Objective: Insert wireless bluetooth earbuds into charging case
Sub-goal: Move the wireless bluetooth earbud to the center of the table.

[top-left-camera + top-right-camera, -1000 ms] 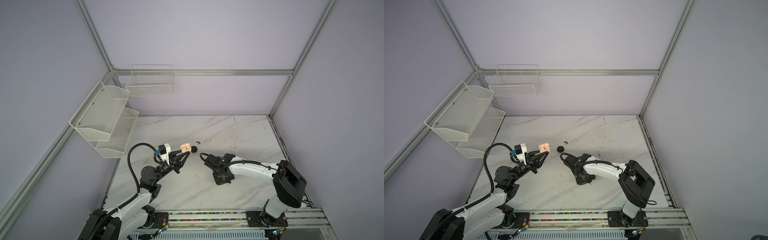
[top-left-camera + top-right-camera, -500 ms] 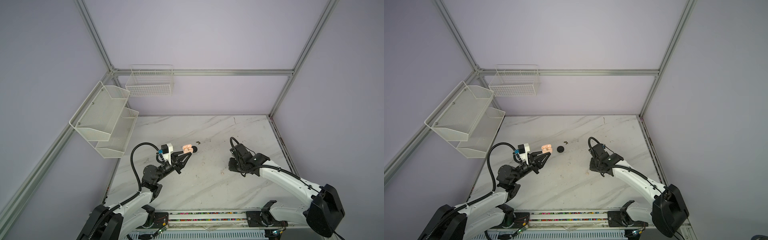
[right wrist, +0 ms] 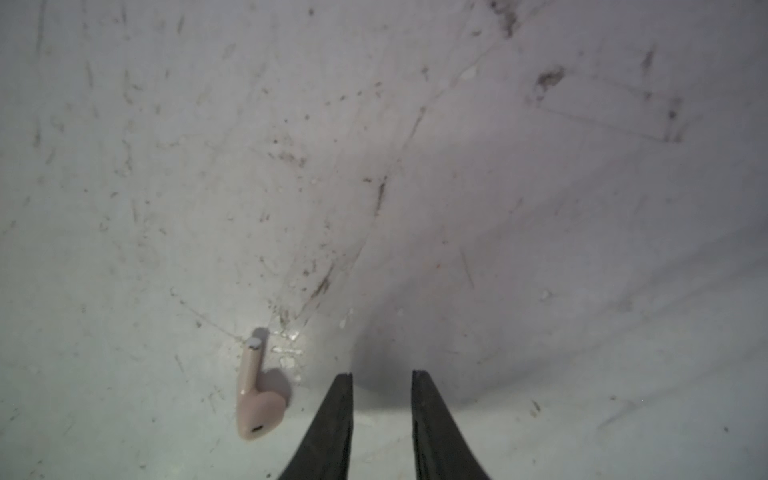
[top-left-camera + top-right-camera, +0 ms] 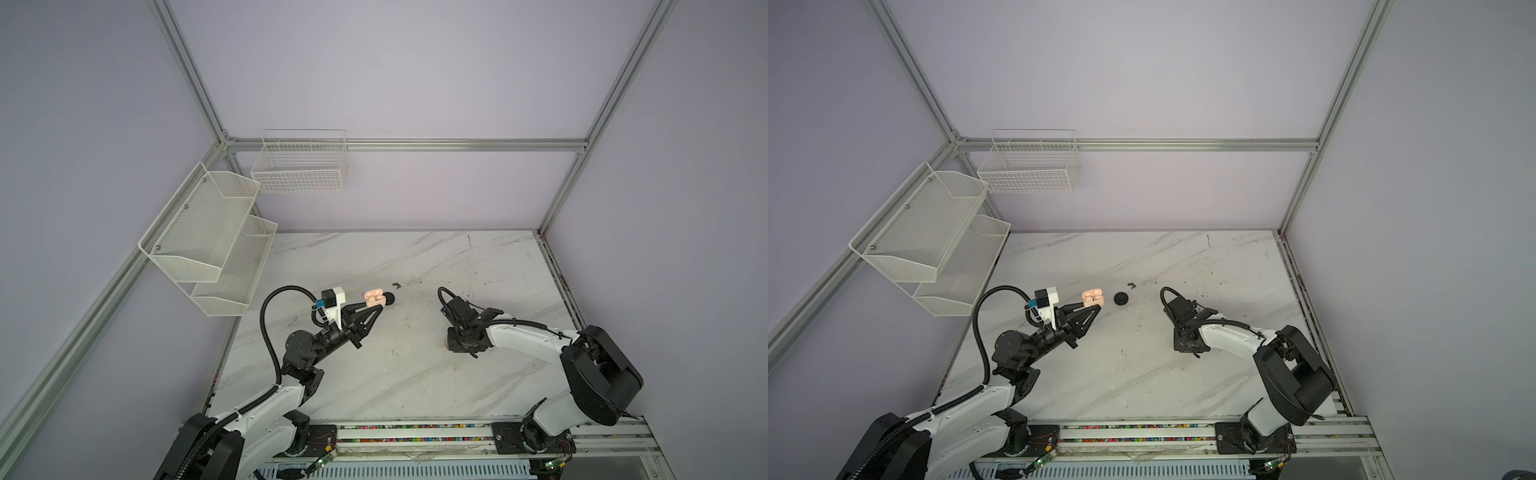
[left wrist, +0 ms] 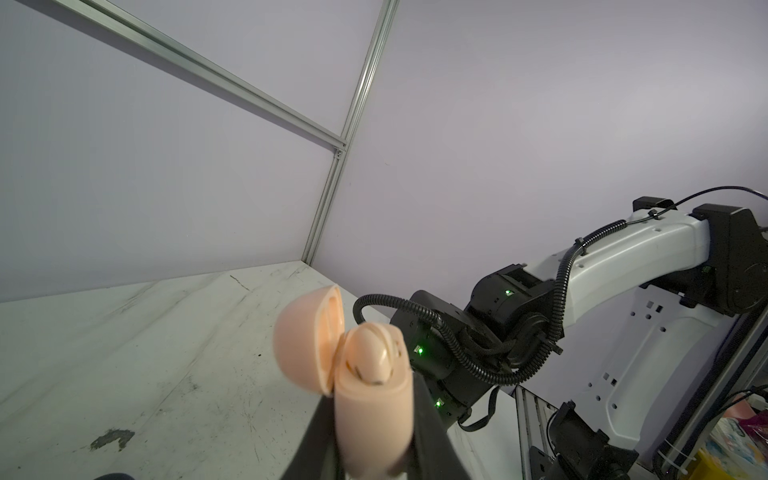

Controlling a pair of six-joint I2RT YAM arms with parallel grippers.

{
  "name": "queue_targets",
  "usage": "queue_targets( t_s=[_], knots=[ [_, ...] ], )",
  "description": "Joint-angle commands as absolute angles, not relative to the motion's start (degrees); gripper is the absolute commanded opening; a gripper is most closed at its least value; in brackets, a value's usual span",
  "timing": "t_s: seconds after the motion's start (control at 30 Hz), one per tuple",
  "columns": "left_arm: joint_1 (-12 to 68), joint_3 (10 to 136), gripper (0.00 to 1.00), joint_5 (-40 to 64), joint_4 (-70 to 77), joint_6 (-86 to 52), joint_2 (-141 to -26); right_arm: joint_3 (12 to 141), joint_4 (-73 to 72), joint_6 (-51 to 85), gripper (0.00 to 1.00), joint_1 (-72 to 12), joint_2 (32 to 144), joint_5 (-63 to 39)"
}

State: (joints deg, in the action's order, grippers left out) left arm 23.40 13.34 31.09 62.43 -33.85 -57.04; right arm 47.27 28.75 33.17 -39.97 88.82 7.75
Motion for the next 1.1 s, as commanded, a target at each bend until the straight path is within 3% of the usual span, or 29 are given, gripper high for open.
queue_targets(
  t_s=[0.0, 0.6, 0.87, 1.07],
  knots=[
    [23.7, 15.0, 0.00, 30.5, 63.3, -33.4, -56.2, 47.9, 26.4, 34.1, 0.28, -42.5, 90.7, 8.5],
    [23.7, 14.9, 0.00, 30.9, 63.7, -34.2, -56.7, 56.4, 23.4, 34.7, 0.29, -49.7, 99.9, 8.2],
    [23.7, 15.0, 0.00, 30.9, 63.6, -34.4, -57.0, 58.5, 23.6, 34.9, 0.41, -52.0, 102.1, 7.5],
    [23.7, 14.9, 0.00, 30.7, 63.5, -34.4, -56.6, 61.3, 24.6, 34.8, 0.43, -54.4, 103.3, 7.6]
  ],
)
